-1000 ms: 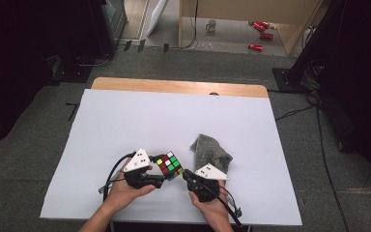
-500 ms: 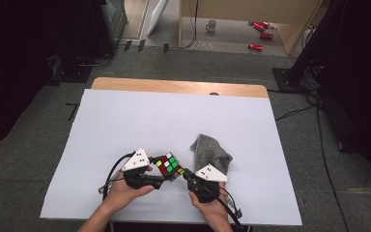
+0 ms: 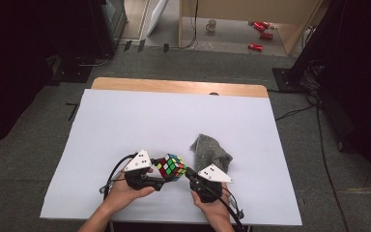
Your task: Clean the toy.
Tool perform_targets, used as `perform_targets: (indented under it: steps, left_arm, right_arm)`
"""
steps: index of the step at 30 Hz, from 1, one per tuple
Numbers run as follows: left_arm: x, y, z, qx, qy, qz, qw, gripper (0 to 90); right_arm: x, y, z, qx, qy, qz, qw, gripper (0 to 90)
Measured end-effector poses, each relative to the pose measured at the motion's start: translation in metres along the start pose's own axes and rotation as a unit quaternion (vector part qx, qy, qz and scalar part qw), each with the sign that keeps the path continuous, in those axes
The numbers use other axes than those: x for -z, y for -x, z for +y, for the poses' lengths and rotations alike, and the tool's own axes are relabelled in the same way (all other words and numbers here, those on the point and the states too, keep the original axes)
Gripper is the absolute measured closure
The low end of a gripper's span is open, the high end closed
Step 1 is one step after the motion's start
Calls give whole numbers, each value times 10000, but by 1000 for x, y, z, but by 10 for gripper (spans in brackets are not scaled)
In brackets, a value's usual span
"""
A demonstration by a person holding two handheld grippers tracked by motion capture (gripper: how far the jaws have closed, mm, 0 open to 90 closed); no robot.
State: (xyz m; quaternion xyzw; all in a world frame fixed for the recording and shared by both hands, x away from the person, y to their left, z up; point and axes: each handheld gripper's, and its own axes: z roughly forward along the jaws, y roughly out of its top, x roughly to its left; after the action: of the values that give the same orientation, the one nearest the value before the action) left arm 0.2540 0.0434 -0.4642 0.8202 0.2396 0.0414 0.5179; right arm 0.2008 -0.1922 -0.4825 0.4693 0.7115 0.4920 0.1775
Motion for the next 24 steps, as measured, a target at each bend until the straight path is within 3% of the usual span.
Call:
perform_targets:
  steps: [24]
  left_arm:
    - [-5,3,-2,-154,-206,-41,9997,337]
  right_arm:
    - [11,-5,5,227,391,14,9990,897]
